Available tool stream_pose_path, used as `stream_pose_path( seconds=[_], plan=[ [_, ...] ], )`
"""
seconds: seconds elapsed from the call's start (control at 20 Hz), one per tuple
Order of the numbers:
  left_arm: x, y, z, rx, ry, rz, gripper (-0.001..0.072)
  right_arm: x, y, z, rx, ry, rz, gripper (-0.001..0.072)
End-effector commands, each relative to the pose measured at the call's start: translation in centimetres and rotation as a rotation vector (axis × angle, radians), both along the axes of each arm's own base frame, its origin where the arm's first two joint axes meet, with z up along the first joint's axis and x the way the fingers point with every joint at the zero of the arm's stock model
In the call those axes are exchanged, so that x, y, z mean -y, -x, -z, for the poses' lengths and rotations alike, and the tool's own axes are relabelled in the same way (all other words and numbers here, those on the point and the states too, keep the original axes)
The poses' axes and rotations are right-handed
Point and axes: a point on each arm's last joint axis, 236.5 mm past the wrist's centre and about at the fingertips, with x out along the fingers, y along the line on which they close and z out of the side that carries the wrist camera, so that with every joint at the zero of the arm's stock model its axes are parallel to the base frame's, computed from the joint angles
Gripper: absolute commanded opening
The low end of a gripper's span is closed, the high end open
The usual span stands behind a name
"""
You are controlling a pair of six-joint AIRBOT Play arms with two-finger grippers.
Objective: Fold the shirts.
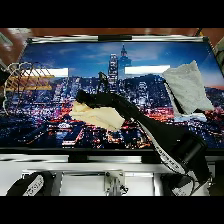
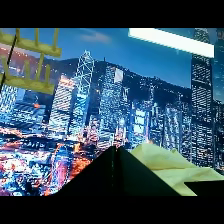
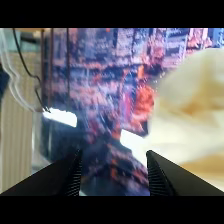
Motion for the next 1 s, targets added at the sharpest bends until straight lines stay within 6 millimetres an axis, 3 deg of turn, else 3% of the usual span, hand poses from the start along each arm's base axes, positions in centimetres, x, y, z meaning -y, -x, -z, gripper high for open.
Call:
stream_pose_path(
  seconds=[0.0,0.05,0.15,0.2,0.25,0.3,0.35,0.5,0.65,0.85,0.9,0.95],
  plan=[
    [0.0,0.1,0.1,-0.004,-0.015,0.01,0.0029,5.2,2.9,1.7,-0.04,0.234,-0.198,0.0513],
    [0.0,0.1,0.1,-0.004,-0.017,0.012,0.0029,8.7,2.9,1.8,-0.06,0.341,-0.212,0.0516],
    [0.0,0.1,0.1,-0.004,-0.017,0.012,0.0029,17.6,2.8,2.4,-0.14,0.596,-0.189,0.0621],
    [0.0,0.1,0.1,-0.004,-0.017,0.012,0.0029,22.4,3.0,2.8,-0.21,0.719,-0.162,0.0636],
    [0.0,0.1,0.1,-0.004,-0.017,0.012,0.0029,25.7,3.5,3.3,-0.28,0.777,-0.146,0.0656],
    [0.0,0.1,0.1,-0.004,-0.017,0.012,0.0029,27.3,4.2,4.2,-0.362,0.766,-0.124,0.0656],
    [0.0,0.1,0.1,-0.004,-0.017,0.012,0.0029,27.3,5.0,5.3,-0.428,0.705,-0.103,0.0656],
    [0.0,0.1,0.1,-0.004,-0.017,0.012,0.0029,23.2,6.1,8.1,-0.506,0.466,-0.049,0.0656],
    [0.0,0.1,0.1,-0.004,-0.018,0.012,0.0029,21.8,7.2,10.4,-0.556,0.436,-0.045,0.0656],
    [0.0,0.1,0.1,-0.004,-0.018,0.012,0.0029,18.3,5.9,10.9,-0.545,0.313,-0.004,0.0655],
    [0.0,0.1,0.1,-0.004,-0.018,0.012,0.0029,17.5,5.7,10.9,-0.54,0.293,0.002,0.063],
    [0.0,0.1,0.1,-0.004,-0.018,0.012,0.0029,16.8,5.5,10.7,-0.526,0.272,0.002,0.0411]
  ],
)
